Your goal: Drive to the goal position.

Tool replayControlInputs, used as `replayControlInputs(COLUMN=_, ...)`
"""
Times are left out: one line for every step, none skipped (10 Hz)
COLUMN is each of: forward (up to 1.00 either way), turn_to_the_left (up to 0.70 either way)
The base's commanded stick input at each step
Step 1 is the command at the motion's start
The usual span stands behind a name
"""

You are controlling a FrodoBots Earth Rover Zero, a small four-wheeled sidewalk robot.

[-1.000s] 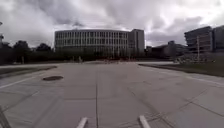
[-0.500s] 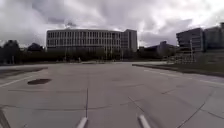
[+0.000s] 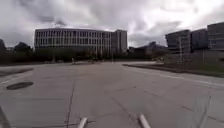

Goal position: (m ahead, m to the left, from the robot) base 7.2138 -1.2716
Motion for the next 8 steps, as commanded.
replayControlInputs(forward=0.7, turn_to_the_left=0.01)
replayControlInputs(forward=0.7, turn_to_the_left=0.01)
replayControlInputs(forward=0.7, turn_to_the_left=0.01)
replayControlInputs(forward=0.7, turn_to_the_left=0.01)
replayControlInputs(forward=0.7, turn_to_the_left=0.01)
replayControlInputs(forward=0.7, turn_to_the_left=0.01)
replayControlInputs(forward=0.7, turn_to_the_left=0.01)
replayControlInputs(forward=0.7, turn_to_the_left=0.01)
